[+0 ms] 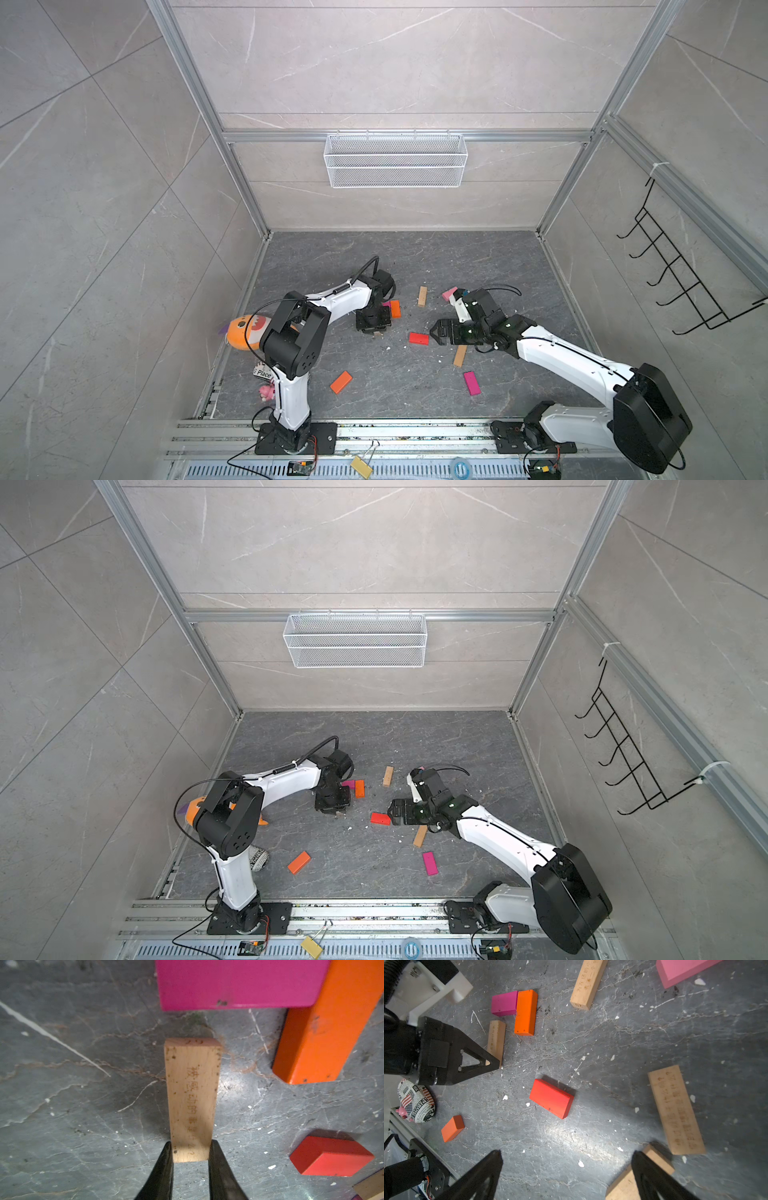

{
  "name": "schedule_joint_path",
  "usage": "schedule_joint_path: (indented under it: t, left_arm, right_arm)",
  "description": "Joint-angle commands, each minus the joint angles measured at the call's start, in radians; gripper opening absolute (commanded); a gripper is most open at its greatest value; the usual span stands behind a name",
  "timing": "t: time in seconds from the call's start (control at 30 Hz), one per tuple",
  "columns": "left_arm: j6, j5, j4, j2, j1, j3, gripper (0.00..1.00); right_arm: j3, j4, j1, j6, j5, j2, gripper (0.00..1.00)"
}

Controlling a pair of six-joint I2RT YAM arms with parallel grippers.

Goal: Assemble the letter p with building blocks
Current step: Assemble the building block at the center of the board.

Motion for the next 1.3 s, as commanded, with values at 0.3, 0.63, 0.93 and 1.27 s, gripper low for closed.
schedule_joint_path:
  t: [0.3,0.63,0.93,1.27]
  left_arm:
    - [0.018,-0.031,-0.034,0.045,0.002,0.038,0.19]
    - [0.012,-0.039,-0.036,0.052,0.002,0.044,0.19]
    - [0.004,-0.044,-0.034,0.06,0.002,0.053,0.19]
    - [-0.005,-0.042,-0.033,0.068,0.002,0.063,0.19]
  right_arm:
    - [-0.007,0.007,-0.003,0.018,-0.007,-0.015,1.0]
    - [-0.007,0.01,-0.003,0.017,-0.009,-0.008,1.0]
    - [-0.007,0.008,-0.003,0.017,-0.018,-0.011,1.0]
    - [-0.012,0.011,-0.003,0.017,-0.018,-0.008,1.0]
